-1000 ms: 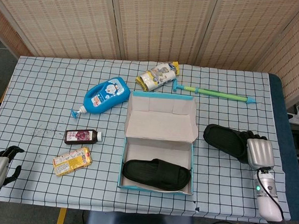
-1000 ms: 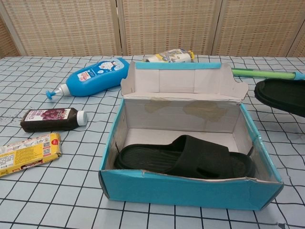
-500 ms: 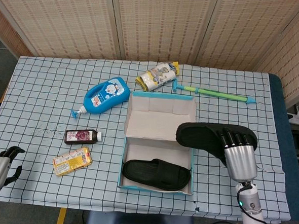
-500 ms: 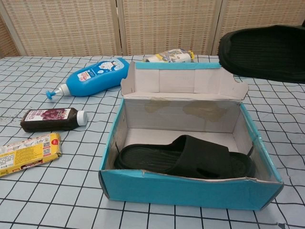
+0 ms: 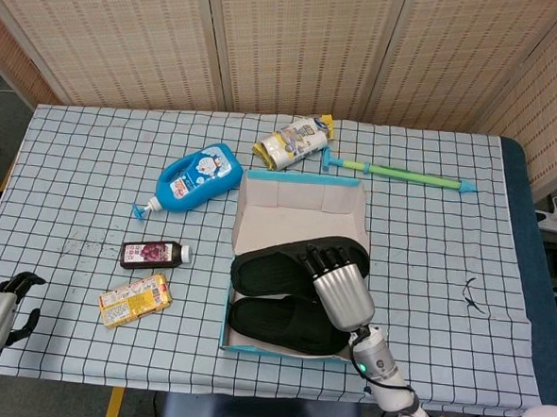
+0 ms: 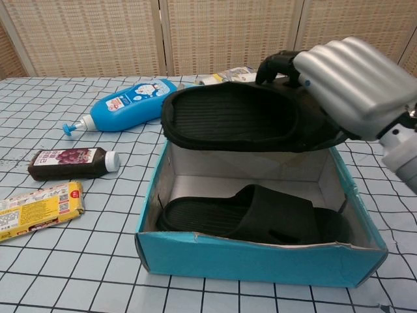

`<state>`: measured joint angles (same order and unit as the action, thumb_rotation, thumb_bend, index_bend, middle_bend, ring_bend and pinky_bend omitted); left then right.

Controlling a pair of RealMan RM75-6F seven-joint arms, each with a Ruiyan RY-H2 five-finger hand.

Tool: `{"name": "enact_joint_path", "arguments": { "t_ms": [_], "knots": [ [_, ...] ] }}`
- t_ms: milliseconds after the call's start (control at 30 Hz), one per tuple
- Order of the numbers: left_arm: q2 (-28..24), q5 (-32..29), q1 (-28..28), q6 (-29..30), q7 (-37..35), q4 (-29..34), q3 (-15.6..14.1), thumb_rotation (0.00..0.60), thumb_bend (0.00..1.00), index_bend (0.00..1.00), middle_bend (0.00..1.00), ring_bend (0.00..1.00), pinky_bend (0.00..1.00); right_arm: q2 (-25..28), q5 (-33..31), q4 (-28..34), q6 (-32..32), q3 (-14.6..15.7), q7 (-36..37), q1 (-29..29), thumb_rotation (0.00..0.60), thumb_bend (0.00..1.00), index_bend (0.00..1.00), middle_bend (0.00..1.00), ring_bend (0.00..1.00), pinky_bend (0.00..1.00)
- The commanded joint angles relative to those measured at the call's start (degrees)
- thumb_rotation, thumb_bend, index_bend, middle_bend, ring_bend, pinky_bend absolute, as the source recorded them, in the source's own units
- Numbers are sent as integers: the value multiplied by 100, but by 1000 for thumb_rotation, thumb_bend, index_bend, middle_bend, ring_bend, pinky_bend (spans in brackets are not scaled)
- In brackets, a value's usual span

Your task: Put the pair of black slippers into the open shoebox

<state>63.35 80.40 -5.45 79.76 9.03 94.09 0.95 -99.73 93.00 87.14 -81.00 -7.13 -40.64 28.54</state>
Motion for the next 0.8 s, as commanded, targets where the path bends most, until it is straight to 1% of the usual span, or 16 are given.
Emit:
{"name": "enact_joint_path", "arguments": {
  "t_ms": [33,233,433,600,800],
  "knots": [
    [-8,-12,-1,-7,-3,2,4,600,449,280,228,343,492,-353,-120,-222,245,-135,-167,185,600,34,700,715,592,693],
    [-19,-1,4,11,-13,9,5,600,448,280,229,343,492,-713,-334,-569,487,-162,-233,270,600,34,701,717,593,694],
    [-28,12,11,24,-43,12,4,600,449,280,229,344,492,-957,-489,-1102,671,-12,-120,243,600,34,701,717,593,694],
    [-33,24,11,26,-65,8,2,600,449,280,229,343,492,-1048,-515,-1391,727,74,-91,216,600,34,700,717,593,694],
    [-35,29,11,24,-72,9,1,600,448,280,229,343,492,-987,-496,-1464,717,182,-138,143,600,34,701,717,592,694]
  ]
}}
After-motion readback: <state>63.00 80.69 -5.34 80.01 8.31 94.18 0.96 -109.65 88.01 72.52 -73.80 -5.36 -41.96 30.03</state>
